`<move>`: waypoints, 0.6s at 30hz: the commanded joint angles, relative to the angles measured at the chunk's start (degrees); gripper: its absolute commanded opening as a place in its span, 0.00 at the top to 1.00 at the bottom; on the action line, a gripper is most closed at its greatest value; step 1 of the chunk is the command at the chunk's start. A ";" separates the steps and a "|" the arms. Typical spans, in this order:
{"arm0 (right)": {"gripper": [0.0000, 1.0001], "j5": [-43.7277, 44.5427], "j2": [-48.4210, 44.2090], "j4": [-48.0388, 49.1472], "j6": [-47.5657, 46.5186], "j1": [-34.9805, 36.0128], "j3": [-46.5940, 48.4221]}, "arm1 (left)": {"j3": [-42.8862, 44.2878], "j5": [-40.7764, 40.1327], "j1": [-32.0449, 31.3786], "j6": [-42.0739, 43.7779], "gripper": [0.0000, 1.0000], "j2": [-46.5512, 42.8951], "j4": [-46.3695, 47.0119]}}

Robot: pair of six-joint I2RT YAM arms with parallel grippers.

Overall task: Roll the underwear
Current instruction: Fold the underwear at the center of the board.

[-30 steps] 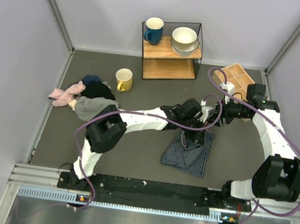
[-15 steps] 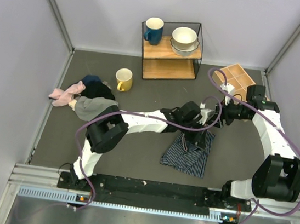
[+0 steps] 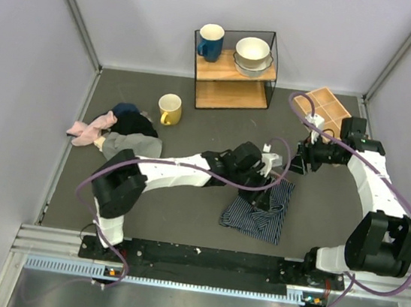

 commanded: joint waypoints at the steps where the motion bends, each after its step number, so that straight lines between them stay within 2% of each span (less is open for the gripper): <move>1: 0.42 -2.83 0.83 1.17 -0.53 -0.56 -0.87 | -5.08 -5.05 0.53 6.54 0.51 -9.89 -4.65; 5: 0.42 -1.34 0.31 1.17 -0.53 0.93 -2.71 | -10.37 -12.34 3.16 11.46 0.48 -22.87 -12.54; 7: 0.42 0.06 -0.92 1.17 -1.23 2.68 -3.77 | -13.17 -18.56 4.22 14.27 0.42 -27.64 -15.63; 10: 0.42 3.39 -2.07 1.26 -2.03 8.65 -6.41 | -15.38 -24.90 7.30 18.93 0.34 -36.87 -21.17; 11: 0.42 4.54 -2.07 1.26 -2.03 12.58 -7.54 | -15.65 -26.23 9.39 20.16 0.32 -40.98 -22.75; 13: 0.42 8.83 -1.63 1.61 -1.15 16.56 -8.34 | -16.52 -28.52 11.34 24.11 0.27 -44.69 -26.35; 14: 0.42 10.25 -0.93 1.96 -0.63 19.54 -8.78 | -17.05 -32.62 12.57 25.52 0.25 -48.10 -27.06; 18: 0.40 17.71 1.88 3.72 3.32 25.61 -8.26 | -22.32 -40.91 13.45 30.54 0.21 -55.24 -27.34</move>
